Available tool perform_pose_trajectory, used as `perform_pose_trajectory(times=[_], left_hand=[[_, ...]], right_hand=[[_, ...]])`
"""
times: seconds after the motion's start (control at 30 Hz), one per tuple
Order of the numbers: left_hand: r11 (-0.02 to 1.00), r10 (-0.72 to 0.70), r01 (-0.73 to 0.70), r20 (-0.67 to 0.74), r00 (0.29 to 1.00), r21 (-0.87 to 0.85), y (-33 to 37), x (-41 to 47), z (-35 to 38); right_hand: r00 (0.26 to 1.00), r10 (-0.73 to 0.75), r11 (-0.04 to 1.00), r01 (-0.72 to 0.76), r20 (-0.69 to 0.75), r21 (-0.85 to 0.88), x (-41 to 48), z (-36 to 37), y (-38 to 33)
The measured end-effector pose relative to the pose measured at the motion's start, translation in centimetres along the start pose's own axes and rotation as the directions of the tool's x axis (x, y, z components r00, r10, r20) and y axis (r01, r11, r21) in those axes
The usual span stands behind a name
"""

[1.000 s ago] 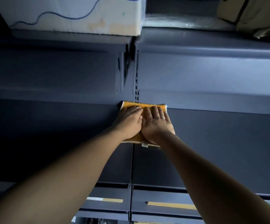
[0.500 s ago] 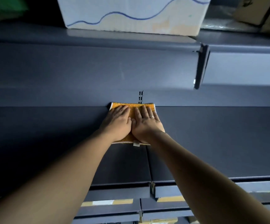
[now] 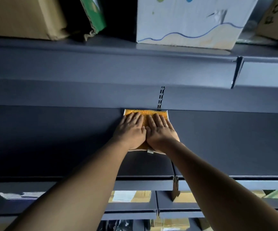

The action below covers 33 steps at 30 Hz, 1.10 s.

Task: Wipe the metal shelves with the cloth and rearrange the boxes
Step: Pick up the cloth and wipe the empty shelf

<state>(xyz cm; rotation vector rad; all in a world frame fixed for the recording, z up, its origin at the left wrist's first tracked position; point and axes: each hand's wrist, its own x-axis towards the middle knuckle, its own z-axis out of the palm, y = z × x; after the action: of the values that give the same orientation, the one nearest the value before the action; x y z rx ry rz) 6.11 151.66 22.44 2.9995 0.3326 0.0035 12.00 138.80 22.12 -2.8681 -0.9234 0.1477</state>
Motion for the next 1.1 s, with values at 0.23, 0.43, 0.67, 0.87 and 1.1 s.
perform_pose_trajectory(times=[0.23,0.43,0.67,0.87,1.1], left_hand=[[1.0,0.023,-0.022,0.014,1.0,-0.01,0.9,-6.3,-0.2],[0.999,0.036,-0.036,0.007,0.999,-0.018,1.0,-8.8,0.0],[0.998,0.015,-0.015,0.009,1.0,-0.054,-0.8,-9.7,-0.3],[0.999,-0.016,0.017,0.021,1.0,-0.045,-4.8,-11.5,-0.8],[1.0,0.008,-0.008,0.001,1.0,-0.03,-5.0,-10.5,-0.7]], right_hand=[[1.0,-0.007,1.0,0.007,0.016,0.003,-6.0,0.5,-1.4],[1.0,-0.007,1.0,0.008,0.021,-0.019,-8.7,0.7,-2.1],[0.999,0.01,1.0,-0.009,0.051,-0.021,-8.7,0.9,-4.4],[0.999,-0.021,0.999,0.02,0.035,0.028,-8.4,1.8,-8.5],[1.0,-0.005,1.0,0.005,0.01,0.021,-7.6,1.8,-8.2]])
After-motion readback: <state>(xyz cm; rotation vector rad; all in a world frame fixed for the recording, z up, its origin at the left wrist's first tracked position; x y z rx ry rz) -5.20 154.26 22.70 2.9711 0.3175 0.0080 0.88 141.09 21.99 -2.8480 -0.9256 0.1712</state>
